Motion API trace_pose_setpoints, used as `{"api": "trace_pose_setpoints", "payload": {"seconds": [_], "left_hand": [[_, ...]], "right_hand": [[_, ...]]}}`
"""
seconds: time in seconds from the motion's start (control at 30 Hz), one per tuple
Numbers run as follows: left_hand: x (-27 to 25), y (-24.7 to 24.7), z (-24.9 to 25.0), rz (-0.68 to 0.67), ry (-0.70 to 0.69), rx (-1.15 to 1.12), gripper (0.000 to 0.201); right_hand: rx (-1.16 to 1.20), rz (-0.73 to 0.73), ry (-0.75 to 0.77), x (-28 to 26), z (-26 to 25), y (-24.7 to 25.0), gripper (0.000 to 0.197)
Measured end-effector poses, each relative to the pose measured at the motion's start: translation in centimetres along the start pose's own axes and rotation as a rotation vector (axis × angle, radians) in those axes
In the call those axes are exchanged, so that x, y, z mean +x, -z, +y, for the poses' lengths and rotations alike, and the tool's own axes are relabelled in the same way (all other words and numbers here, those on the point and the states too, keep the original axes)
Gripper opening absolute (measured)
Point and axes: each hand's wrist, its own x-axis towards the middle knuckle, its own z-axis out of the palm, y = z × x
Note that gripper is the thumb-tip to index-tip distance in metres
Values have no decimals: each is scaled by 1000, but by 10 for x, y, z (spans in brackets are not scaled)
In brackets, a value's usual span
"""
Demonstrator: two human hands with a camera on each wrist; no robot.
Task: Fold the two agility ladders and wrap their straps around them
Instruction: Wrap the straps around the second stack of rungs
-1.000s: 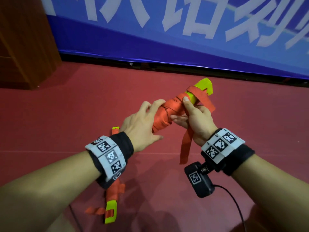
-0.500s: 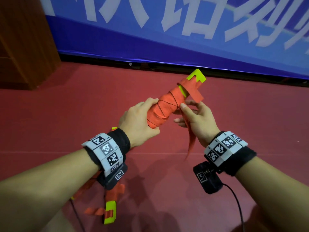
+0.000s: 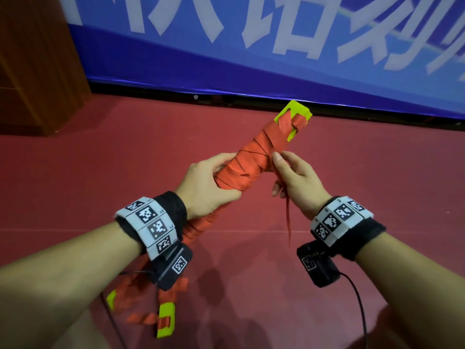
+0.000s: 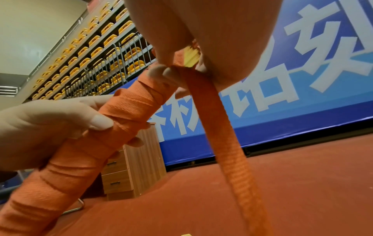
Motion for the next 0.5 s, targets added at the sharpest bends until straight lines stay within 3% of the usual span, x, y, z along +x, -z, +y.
{"api": "trace_pose_setpoints", "payload": {"seconds": [0.13,0.3,0.4,0.5], "left_hand": [[1,-1,4,-120,32,-144,67],[1,1,12,-195,37,-252,51],[2,0,13,-190,42,-135,55],[1,-4,13,-197,73,61,82]], "right_hand": [[129,-87,-57,-8,-6,-6,42],[262,-70,-51,-8,-10,-7,48],[339,-39,-81,-8,-13,-12,34],[389,-13,-121,-8,-15,-20,47]]}}
